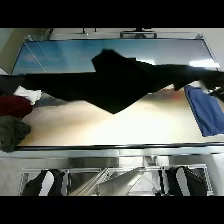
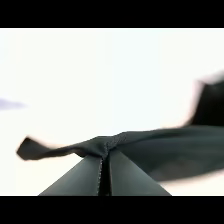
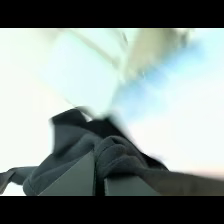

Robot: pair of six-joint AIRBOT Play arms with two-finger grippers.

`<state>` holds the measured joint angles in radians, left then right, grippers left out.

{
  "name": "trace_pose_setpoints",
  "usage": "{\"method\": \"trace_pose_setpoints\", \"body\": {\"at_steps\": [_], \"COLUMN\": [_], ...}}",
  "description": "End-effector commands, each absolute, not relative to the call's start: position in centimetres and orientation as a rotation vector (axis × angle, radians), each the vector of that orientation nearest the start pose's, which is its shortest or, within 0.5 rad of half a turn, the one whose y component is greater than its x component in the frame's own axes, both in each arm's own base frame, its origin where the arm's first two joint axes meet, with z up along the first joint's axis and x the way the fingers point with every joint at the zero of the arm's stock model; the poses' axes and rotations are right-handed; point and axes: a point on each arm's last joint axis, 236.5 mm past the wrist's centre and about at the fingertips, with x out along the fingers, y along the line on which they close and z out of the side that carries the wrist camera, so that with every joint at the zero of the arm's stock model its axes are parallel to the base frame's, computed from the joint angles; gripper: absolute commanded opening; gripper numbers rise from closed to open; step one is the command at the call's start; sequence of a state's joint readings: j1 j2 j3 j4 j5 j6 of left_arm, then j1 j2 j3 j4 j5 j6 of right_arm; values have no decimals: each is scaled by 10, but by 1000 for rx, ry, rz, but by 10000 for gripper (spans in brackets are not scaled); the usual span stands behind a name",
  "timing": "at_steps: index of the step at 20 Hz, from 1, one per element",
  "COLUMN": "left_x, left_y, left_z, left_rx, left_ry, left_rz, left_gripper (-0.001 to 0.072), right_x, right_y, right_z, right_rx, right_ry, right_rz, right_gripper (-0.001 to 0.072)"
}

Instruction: Fold the shirts.

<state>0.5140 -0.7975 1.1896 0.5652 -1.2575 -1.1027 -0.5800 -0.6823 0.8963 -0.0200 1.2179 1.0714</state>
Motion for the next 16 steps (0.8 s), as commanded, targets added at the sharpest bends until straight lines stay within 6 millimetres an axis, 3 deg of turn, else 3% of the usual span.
{"method": "trace_pose_setpoints", "body": {"at_steps": [1,5,7,9,11,13,14,16], "left_x": [302,269,264,272,294,325,344,388], "left_y": [-53,-77,-80,-75,-68,-73,-78,-87], "left_z": [376,452,473,482,469,432,408,337], "left_rx": [-307,-132,-82,-70,-106,-181,-226,-276], "left_ry": [256,92,46,40,95,213,278,449], "left_rz": [-510,-536,-535,-536,-574,-671,-712,-736], "left_gripper": [22,22,22,22,22,22,22,21], "right_x": [270,210,201,206,229,264,282,327], "right_y": [63,87,90,83,66,49,46,47], "right_z": [405,486,499,501,489,458,441,397], "right_rx": [768,620,552,483,449,433,446,505], "right_ry": [-40,-326,-388,-432,-397,-287,-226,-88], "right_rz": [730,864,847,771,653,570,571,599], "right_gripper": [23,23,24,23,24,23,23,24]}}
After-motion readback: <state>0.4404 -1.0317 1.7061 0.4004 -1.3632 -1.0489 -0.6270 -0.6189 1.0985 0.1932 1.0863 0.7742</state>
